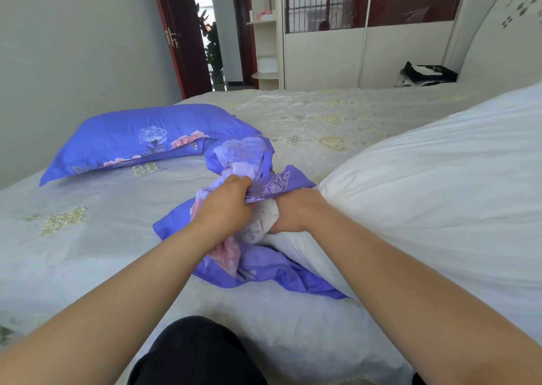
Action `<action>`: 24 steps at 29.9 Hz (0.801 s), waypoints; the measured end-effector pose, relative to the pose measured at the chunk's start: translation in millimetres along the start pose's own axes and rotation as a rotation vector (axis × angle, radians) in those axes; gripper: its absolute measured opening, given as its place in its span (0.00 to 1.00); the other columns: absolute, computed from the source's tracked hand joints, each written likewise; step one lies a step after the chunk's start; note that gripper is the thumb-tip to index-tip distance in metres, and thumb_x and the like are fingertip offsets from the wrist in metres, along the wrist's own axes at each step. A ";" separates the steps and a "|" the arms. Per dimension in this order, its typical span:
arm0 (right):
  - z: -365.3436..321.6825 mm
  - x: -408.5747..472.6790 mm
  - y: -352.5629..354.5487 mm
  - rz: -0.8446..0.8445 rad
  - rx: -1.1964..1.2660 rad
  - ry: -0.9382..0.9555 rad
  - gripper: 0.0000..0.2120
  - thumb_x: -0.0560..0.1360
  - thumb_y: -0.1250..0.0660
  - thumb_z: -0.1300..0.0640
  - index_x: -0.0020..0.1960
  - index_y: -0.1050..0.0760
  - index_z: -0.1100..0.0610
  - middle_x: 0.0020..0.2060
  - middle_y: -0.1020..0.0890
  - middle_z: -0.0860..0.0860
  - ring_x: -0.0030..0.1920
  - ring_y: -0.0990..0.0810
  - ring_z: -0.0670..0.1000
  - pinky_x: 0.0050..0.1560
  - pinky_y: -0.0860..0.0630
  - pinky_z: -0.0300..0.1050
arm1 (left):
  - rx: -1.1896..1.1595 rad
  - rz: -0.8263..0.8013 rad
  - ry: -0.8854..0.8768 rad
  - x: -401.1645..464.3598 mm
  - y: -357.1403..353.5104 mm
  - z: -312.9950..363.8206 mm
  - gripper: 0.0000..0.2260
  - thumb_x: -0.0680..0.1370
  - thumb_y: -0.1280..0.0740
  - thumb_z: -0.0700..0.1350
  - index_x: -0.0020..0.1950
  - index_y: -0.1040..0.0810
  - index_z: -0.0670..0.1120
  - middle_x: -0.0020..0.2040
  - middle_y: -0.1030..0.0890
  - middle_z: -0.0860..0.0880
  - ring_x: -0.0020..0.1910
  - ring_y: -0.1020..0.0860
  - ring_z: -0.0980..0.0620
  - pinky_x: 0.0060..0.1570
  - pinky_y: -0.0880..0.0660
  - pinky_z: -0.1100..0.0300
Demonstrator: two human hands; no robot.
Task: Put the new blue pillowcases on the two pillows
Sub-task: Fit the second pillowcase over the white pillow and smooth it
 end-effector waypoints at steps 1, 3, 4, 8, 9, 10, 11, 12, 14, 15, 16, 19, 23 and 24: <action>1.3 0.2 -0.9 0.002 -0.005 -0.015 0.29 0.63 0.31 0.36 0.60 0.29 0.47 0.56 0.22 0.46 0.58 0.23 0.52 0.45 0.33 0.41 | 0.083 0.051 0.000 2.7 6.4 -6.9 0.06 0.75 0.41 0.36 0.49 0.29 0.44 0.48 0.28 0.46 0.46 0.26 0.41 0.37 0.37 0.54; 3.6 1.4 -2.6 0.002 -0.019 -0.020 0.29 0.64 0.32 0.34 0.60 0.29 0.48 0.55 0.21 0.47 0.57 0.23 0.52 0.45 0.33 0.42 | 0.010 0.109 0.037 6.5 12.9 -13.0 0.08 0.73 0.42 0.33 0.48 0.30 0.43 0.45 0.28 0.45 0.46 0.26 0.42 0.36 0.38 0.55; 5.4 2.0 -4.8 -0.013 -0.010 -0.032 0.30 0.63 0.32 0.34 0.60 0.30 0.48 0.55 0.21 0.47 0.57 0.23 0.52 0.45 0.33 0.42 | -0.163 0.074 0.057 7.5 8.9 -11.2 0.08 0.73 0.42 0.32 0.47 0.31 0.43 0.41 0.28 0.46 0.42 0.27 0.44 0.35 0.37 0.55; 24.1 8.2 -12.1 -0.068 0.010 -0.121 0.32 0.61 0.31 0.31 0.59 0.28 0.46 0.55 0.21 0.46 0.57 0.23 0.51 0.45 0.32 0.42 | -0.576 -0.196 0.159 5.2 -24.5 -4.8 0.11 0.72 0.36 0.46 0.54 0.28 0.46 0.45 0.21 0.48 0.43 0.23 0.49 0.44 0.26 0.55; 29.2 7.8 -14.7 -0.083 0.023 -0.139 0.35 0.60 0.32 0.30 0.62 0.29 0.47 0.57 0.22 0.47 0.59 0.24 0.52 0.48 0.30 0.44 | -0.447 -0.235 0.149 5.5 -29.7 -12.0 0.17 0.72 0.36 0.48 0.59 0.28 0.46 0.50 0.20 0.46 0.48 0.22 0.46 0.49 0.26 0.53; 32.4 5.7 -17.6 -0.075 0.039 -0.142 0.40 0.60 0.32 0.29 0.66 0.33 0.49 0.61 0.25 0.50 0.62 0.25 0.54 0.52 0.29 0.47 | -0.274 -0.232 0.156 7.2 -31.8 -25.1 0.19 0.74 0.35 0.47 0.64 0.29 0.48 0.55 0.20 0.45 0.53 0.22 0.43 0.50 0.28 0.54; 33.5 2.3 -17.4 -0.030 0.043 -0.135 0.44 0.60 0.32 0.28 0.69 0.37 0.50 0.64 0.28 0.51 0.64 0.28 0.56 0.57 0.30 0.50 | -0.158 -0.192 0.147 11.1 -31.7 -36.5 0.19 0.76 0.36 0.45 0.67 0.30 0.49 0.57 0.21 0.45 0.55 0.23 0.42 0.50 0.29 0.55; 32.9 -3.0 -15.2 0.046 0.012 -0.124 0.45 0.60 0.34 0.27 0.71 0.38 0.49 0.67 0.32 0.53 0.66 0.31 0.58 0.62 0.34 0.53 | -0.109 -0.162 0.161 13.5 -31.1 -44.9 0.18 0.77 0.38 0.43 0.66 0.30 0.49 0.58 0.21 0.44 0.55 0.24 0.41 0.48 0.30 0.55; 27.1 -19.0 -16.0 0.197 -0.104 -0.092 0.41 0.61 0.40 0.26 0.69 0.33 0.43 0.73 0.37 0.53 0.71 0.38 0.63 0.69 0.46 0.60 | -0.075 -0.090 0.225 13.2 -30.1 -53.3 0.10 0.76 0.41 0.42 0.58 0.29 0.46 0.54 0.21 0.41 0.53 0.24 0.40 0.43 0.32 0.55; 22.9 -26.1 -18.3 0.248 -0.126 -0.068 0.37 0.61 0.42 0.26 0.65 0.28 0.42 0.74 0.37 0.53 0.72 0.40 0.64 0.69 0.51 0.64 | -0.009 -0.061 0.240 13.5 -28.9 -52.0 0.08 0.76 0.41 0.42 0.54 0.30 0.44 0.53 0.22 0.40 0.52 0.25 0.39 0.42 0.33 0.54; 17.2 -31.2 -21.1 0.264 -0.147 -0.035 0.33 0.62 0.42 0.28 0.61 0.24 0.43 0.72 0.34 0.52 0.71 0.37 0.64 0.68 0.51 0.66 | 0.049 -0.064 0.252 11.3 -29.6 -52.9 0.08 0.75 0.41 0.44 0.53 0.31 0.43 0.53 0.23 0.39 0.52 0.26 0.39 0.42 0.33 0.54; -3.3 -38.6 -33.7 0.227 -0.228 0.045 0.23 0.62 0.33 0.37 0.50 0.19 0.52 0.50 0.20 0.53 0.50 0.22 0.59 0.50 0.29 0.55 | 0.094 -0.065 0.308 -3.2 -30.1 -63.1 0.10 0.74 0.40 0.45 0.53 0.33 0.43 0.53 0.25 0.41 0.54 0.27 0.39 0.45 0.32 0.52; -2.6 -29.9 -28.6 0.161 -0.068 -0.059 0.19 0.72 0.36 0.43 0.54 0.25 0.58 0.48 0.20 0.56 0.48 0.20 0.60 0.43 0.28 0.49 | -0.211 0.158 0.259 -31.5 -20.1 -20.2 0.07 0.73 0.41 0.39 0.51 0.32 0.44 0.47 0.25 0.44 0.46 0.28 0.41 0.38 0.33 0.53; 2.3 -26.5 -29.6 0.135 -0.028 -0.093 0.20 0.74 0.39 0.42 0.56 0.27 0.57 0.51 0.20 0.56 0.51 0.21 0.60 0.45 0.28 0.49 | -0.234 0.190 0.252 -38.0 -23.3 -12.4 0.10 0.73 0.40 0.38 0.54 0.31 0.43 0.50 0.25 0.44 0.47 0.28 0.41 0.38 0.32 0.53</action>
Point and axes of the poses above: each hand's wrist, its own x-axis towards the middle knuckle, its own y-axis out of the back of the hand, z = x × y, the point moved 9 cm from there along x, towards the middle knuckle
